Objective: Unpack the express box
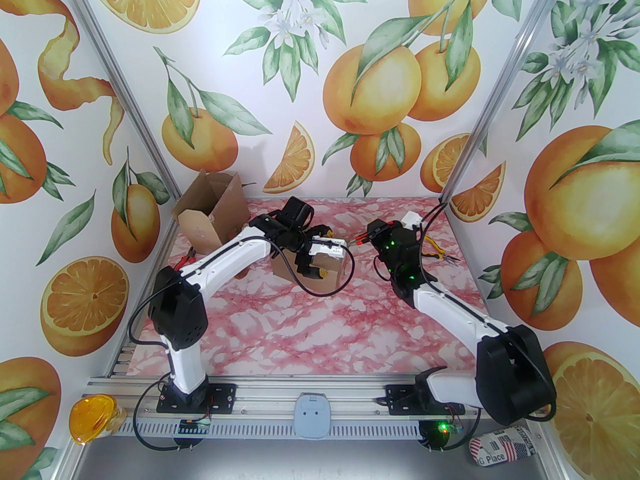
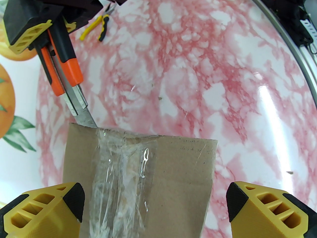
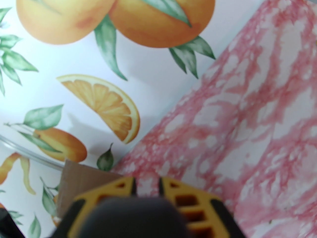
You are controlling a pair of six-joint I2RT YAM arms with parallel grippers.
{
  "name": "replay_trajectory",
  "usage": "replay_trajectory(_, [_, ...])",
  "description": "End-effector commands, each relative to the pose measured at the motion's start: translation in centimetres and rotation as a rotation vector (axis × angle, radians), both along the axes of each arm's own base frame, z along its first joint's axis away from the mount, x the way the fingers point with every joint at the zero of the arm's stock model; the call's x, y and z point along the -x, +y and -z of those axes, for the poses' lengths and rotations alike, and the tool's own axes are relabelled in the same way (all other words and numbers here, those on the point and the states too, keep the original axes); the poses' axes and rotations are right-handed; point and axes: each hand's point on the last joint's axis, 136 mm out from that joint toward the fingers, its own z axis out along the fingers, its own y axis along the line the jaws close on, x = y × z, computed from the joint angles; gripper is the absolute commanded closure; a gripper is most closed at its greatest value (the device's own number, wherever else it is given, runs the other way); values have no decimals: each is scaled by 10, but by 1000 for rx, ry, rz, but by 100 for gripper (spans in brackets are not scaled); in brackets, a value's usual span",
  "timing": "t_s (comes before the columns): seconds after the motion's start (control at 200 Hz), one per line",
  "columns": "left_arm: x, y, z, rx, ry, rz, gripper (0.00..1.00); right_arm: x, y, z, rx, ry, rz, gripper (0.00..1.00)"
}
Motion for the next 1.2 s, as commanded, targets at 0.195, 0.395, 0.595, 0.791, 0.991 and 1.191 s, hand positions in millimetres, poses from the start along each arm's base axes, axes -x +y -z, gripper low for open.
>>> replay_trajectory(0.195, [-5, -8, -7, 54, -18, 33, 6, -1, -9, -15, -33, -51, 66, 100])
replay_trajectory(0.395, [-5, -9, -4, 54, -9, 33, 7, -4, -7, -11, -30, -36, 66, 100])
replay_trajectory(0.595, [-3, -6, 1, 43, -5, 35, 7, -7, -3, -10, -41, -41, 51, 100])
replay_trajectory(0.791, [-3, -5, 5, 33, -4, 32, 7, -10, 1, -2, -39, -20, 45, 100])
replay_trajectory(0.991, [-2, -2, 11, 24, 7, 27, 7, -11, 2, -1, -70, -38, 48, 100])
replay_trajectory(1.191, [0, 1, 15, 23, 32, 20, 7, -8, -2, -4, -70, -49, 71, 100])
